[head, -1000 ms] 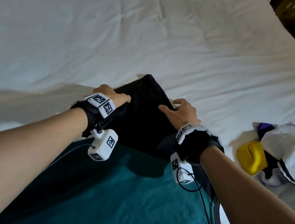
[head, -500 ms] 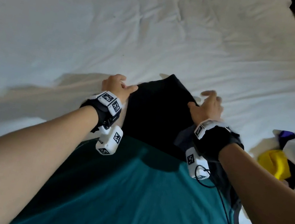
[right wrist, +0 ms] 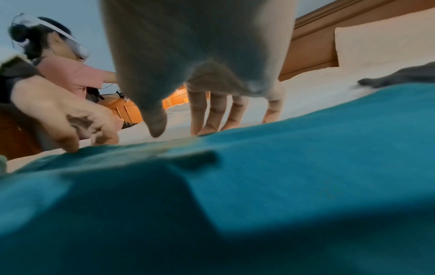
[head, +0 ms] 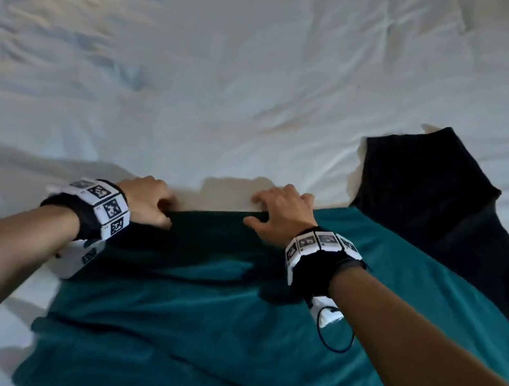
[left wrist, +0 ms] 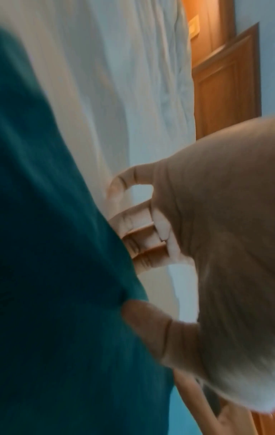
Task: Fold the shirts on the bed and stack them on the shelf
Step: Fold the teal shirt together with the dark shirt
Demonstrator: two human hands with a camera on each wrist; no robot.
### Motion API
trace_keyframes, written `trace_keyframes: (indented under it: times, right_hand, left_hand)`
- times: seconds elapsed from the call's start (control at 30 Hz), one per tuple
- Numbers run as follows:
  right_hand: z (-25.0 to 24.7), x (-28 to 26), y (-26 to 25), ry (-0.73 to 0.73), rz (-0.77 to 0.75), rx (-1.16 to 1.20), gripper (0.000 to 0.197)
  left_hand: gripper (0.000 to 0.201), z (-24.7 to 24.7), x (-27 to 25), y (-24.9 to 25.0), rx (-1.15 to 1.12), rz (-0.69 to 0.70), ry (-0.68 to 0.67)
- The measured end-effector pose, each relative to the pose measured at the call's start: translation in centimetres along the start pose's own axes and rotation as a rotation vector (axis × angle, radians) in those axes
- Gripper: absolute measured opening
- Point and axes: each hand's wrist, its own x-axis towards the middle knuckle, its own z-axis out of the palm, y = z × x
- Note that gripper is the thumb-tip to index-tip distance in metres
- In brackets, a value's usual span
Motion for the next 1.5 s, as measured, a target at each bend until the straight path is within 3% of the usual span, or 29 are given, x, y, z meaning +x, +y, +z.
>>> trace_keyframes:
  times: [0.13,0.27,0.3,0.47,0.53,0.67,0.77,0.9,1.0,1.13,1.3,1.4,1.5]
  right_hand:
    - [-0.7,2.4,-3.4,-0.108,-0.005,0.018,0.022]
    - [-0.7,4.0,-4.0,0.006,0.142,0.109,0.01]
    - [-0.5,4.1,-4.1,0.001,0.157,0.1,0.011]
    - [0.1,4.2,-5.0,-0.086,0.143,0.009,0.01]
    - [-0.2,4.7,-4.9,-0.047,0.163,0.04,0.006]
    - [-0.1,5.8,-4.7,0.103,0.31,0.101,0.017]
    - [1.0,5.4,-5.6,0.138,0.31,0.012,0.028]
    - [3.2,1.0,-8.6,0.392,0.145,-0.005,0.048]
    - [7.1,-5.4,-12.6,0.502,0.001,0.092,0.035]
    - [13.3,-16.2,-18.8,0.251,-0.187,0.291,0.014]
    - [18.8,-26.1,-22.5,-0.038,-0.225,0.094,0.046]
    - [20.3,-27.5,-22.6,-0.013,-0.172,0.007,0.058]
    - [20.6,-26.6,-22.1,0.065,-0.136,0.026,0.047]
  left_hand:
    - [0.018,0.0,-0.3,-6.2,-0.089,0.043,-0.012]
    - [0.025,1.5,0.5,-9.3,-0.439,0.013,0.372]
    - [0.025,2.0,0.7,-9.4,-0.478,0.002,0.405]
    - [0.03,2.6,1.0,-10.6,-0.492,-0.028,0.223]
    - [0.024,2.0,1.2,-11.6,-0.515,-0.035,0.26]
    - [0.021,1.9,2.2,-11.6,-0.753,-0.148,0.601]
    - [0.029,3.2,3.0,-10.7,-0.799,-0.27,0.676]
    - [0.043,5.6,0.7,-10.8,-0.993,-0.391,0.711]
    - [0.043,8.8,-3.4,-10.3,-1.008,-0.429,0.719]
    - [0.035,14.4,-10.0,-9.0,-1.126,-0.43,0.654]
    - [0.032,20.3,-16.2,-7.3,-1.256,-0.479,0.459]
    - [0.019,22.8,-17.3,-6.6,-1.356,-0.445,0.36]
    - [0.009,24.5,-17.0,-6.6,-1.46,-0.368,0.379]
